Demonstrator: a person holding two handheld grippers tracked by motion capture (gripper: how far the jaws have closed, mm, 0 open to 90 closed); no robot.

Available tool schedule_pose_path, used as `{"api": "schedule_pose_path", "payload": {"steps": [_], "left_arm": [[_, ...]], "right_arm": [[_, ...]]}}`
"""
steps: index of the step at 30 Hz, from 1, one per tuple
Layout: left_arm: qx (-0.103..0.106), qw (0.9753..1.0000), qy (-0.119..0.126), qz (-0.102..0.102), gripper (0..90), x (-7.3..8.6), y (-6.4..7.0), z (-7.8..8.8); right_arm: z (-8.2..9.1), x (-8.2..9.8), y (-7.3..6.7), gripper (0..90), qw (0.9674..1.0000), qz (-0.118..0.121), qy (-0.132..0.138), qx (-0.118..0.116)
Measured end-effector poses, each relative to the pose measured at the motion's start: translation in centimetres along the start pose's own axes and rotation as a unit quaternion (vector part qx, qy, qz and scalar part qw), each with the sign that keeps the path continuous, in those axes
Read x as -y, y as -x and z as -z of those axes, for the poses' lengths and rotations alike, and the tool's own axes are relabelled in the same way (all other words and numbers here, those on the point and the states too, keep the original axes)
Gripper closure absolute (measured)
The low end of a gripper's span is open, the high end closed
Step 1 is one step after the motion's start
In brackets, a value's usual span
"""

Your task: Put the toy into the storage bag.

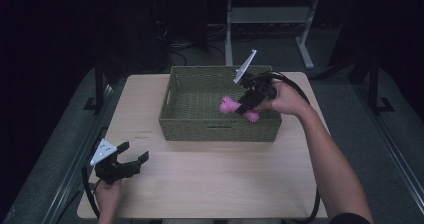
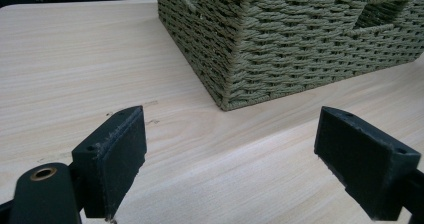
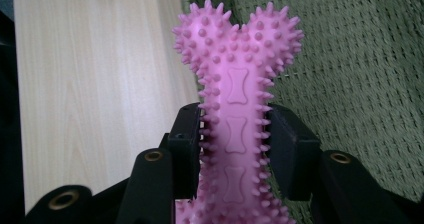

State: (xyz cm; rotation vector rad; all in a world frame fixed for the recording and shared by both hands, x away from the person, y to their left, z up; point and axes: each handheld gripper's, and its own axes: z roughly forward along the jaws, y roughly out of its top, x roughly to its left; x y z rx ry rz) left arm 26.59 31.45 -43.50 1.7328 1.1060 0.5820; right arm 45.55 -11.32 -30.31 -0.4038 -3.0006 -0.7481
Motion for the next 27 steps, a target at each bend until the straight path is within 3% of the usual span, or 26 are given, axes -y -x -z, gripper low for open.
{"api": "schedule_pose_path", "payload": {"steps": [27], "left_arm": [[0.000, 1.0000, -0.001, 0.001, 12.8, 0.0, 0.0, 0.0]], "right_arm": [[-2.3, 0.6, 3.8, 58.4, 0.9992, -0.039, -0.012, -0.006]]}}
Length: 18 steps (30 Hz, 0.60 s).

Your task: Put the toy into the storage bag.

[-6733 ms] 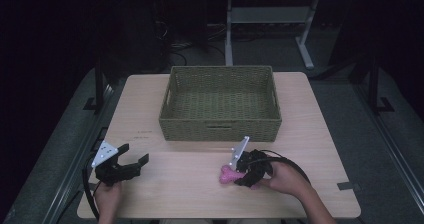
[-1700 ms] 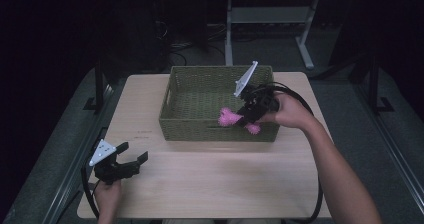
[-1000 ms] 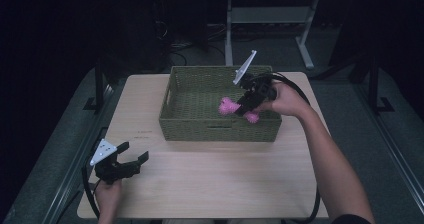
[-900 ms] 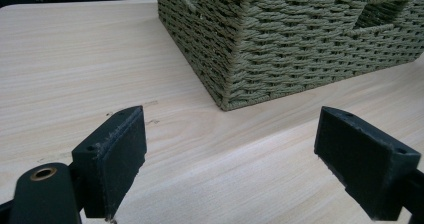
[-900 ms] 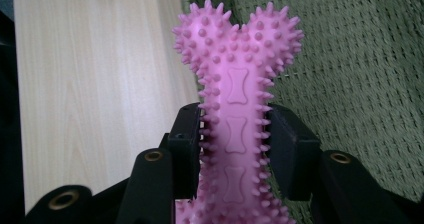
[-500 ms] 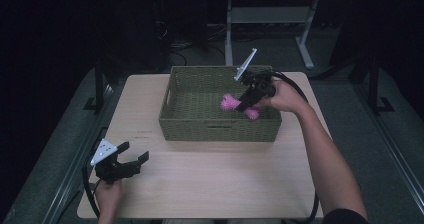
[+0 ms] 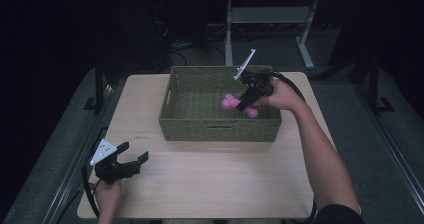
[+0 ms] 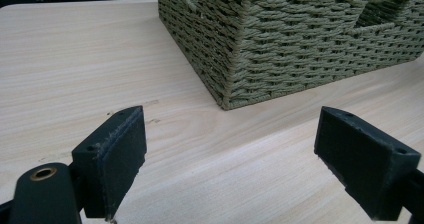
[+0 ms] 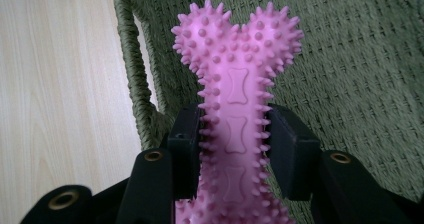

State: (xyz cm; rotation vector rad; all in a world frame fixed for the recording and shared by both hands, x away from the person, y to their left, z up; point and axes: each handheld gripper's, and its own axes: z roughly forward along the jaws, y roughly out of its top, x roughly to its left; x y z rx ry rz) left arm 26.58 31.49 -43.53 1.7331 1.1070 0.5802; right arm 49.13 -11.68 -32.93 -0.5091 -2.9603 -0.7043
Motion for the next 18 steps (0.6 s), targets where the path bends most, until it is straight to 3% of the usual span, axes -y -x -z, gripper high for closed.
{"api": "schedule_pose_path", "payload": {"steps": [18], "left_arm": [[-0.001, 1.0000, 0.000, -0.001, 12.8, 0.0, -0.1, 0.0]], "right_arm": [[-1.7, -0.4, 0.8, 58.4, 0.9999, -0.005, -0.010, -0.011]]}}
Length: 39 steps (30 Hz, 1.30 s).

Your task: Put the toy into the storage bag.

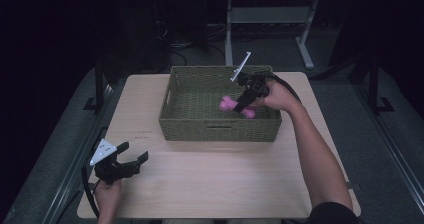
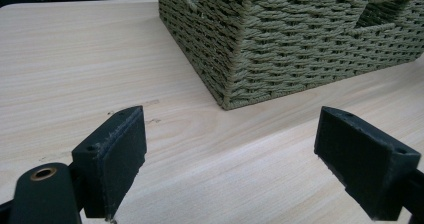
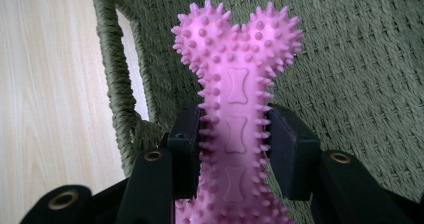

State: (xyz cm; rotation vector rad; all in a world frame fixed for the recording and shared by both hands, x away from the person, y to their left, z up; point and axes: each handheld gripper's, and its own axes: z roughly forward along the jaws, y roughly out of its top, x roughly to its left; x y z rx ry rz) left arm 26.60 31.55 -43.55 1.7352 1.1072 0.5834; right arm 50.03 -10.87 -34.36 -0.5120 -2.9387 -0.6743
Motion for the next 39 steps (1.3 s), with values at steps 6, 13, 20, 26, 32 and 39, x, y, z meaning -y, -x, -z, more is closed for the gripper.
{"api": "schedule_pose_path", "payload": {"steps": [6, 13, 20, 26, 32, 39], "left_arm": [[0.000, 1.0000, 0.000, 0.000, 12.8, 0.0, 0.0, 0.0], [-0.001, 1.0000, 0.001, 0.001, 12.8, 0.0, -0.1, 0.1], [0.000, 1.0000, 0.001, 0.001, 12.8, 0.0, -0.1, 0.1], [0.000, 1.0000, 0.001, 0.002, 12.8, 0.0, -0.1, 0.1], [0.000, 1.0000, 0.001, 0.002, 12.8, 0.0, -0.1, 0.1], [-0.001, 1.0000, 0.001, 0.001, 12.8, 0.0, -0.1, 0.1]], "right_arm": [[-0.5, -0.1, 0.2, 58.3, 1.0000, -0.001, -0.005, -0.004], [-1.1, -0.1, 0.5, 58.3, 0.9999, -0.005, -0.008, -0.007], [-1.6, -0.1, 0.7, 58.3, 0.9998, -0.007, -0.013, -0.010], [-2.1, -0.1, 0.8, 58.3, 0.9998, -0.010, -0.016, -0.012], [-2.6, -0.1, 1.0, 58.3, 0.9996, -0.012, -0.024, -0.011], [-3.2, -0.2, 1.0, 58.2, 0.9993, -0.010, -0.035, -0.009]]}}
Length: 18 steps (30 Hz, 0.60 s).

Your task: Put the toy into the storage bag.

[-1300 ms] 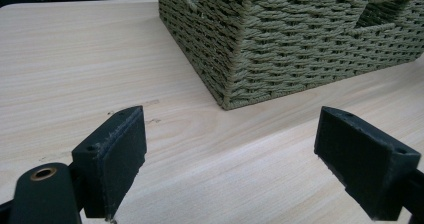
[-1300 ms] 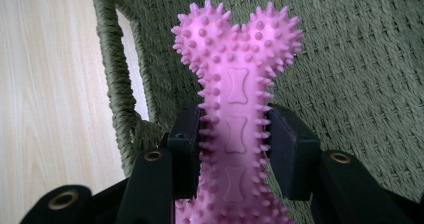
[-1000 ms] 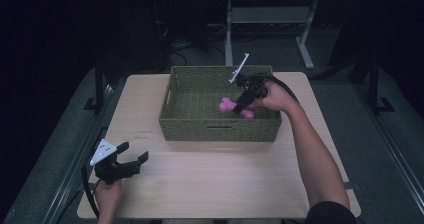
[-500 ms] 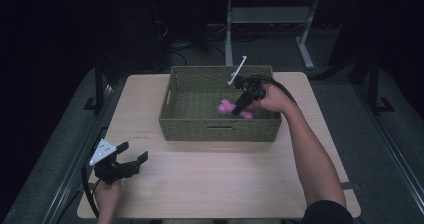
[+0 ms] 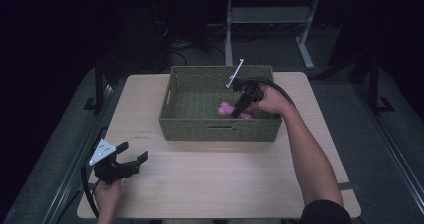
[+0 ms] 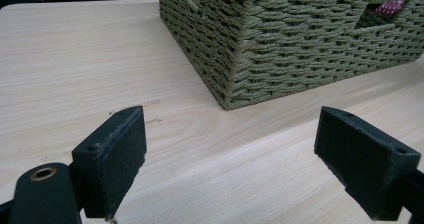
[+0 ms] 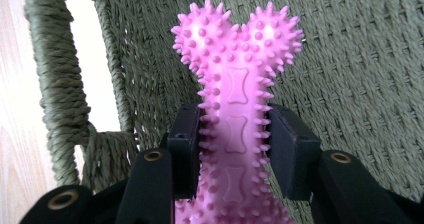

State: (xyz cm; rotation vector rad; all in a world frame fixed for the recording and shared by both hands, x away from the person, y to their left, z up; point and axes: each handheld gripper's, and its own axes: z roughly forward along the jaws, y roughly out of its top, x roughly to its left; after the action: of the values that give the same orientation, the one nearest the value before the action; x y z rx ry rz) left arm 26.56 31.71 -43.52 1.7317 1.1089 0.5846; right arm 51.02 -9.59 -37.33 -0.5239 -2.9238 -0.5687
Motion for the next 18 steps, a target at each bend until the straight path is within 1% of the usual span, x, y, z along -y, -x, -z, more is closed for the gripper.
{"api": "schedule_pose_path", "payload": {"steps": [3, 6, 11, 14, 16, 17, 18], "left_arm": [[0.000, 1.0000, 0.000, 0.000, 12.8, 0.00, -0.02, 0.00], [0.001, 1.0000, 0.001, 0.000, 12.8, 0.00, -0.02, 0.02], [0.000, 1.0000, 0.001, 0.002, 12.8, 0.01, -0.06, 0.05], [0.000, 1.0000, 0.000, 0.000, 12.8, -0.01, 0.01, 0.03], [0.000, 1.0000, 0.000, 0.000, 12.8, -0.01, 0.04, 0.03], [0.001, 1.0000, 0.001, -0.001, 12.8, -0.03, 0.05, 0.04], [0.000, 1.0000, 0.000, -0.001, 12.8, -0.03, 0.03, 0.03]], "right_arm": [[-0.27, -0.06, -0.03, 58.1, 1.0000, 0.001, -0.004, -0.001], [-0.49, -0.13, -0.02, 58.1, 0.9999, 0.002, -0.012, 0.003], [-0.54, -0.20, -0.04, 57.8, 0.9999, 0.002, -0.009, 0.004], [-0.70, -0.30, -0.18, 57.2, 0.9999, 0.006, -0.014, 0.004], [-0.86, -0.34, -0.20, 54.5, 0.9998, 0.006, -0.018, 0.006], [-0.84, -0.38, -0.22, 52.3, 0.9999, 0.004, -0.015, 0.003], [-0.73, -0.43, -0.30, 52.0, 0.9999, 0.004, -0.010, 0.005]]}}
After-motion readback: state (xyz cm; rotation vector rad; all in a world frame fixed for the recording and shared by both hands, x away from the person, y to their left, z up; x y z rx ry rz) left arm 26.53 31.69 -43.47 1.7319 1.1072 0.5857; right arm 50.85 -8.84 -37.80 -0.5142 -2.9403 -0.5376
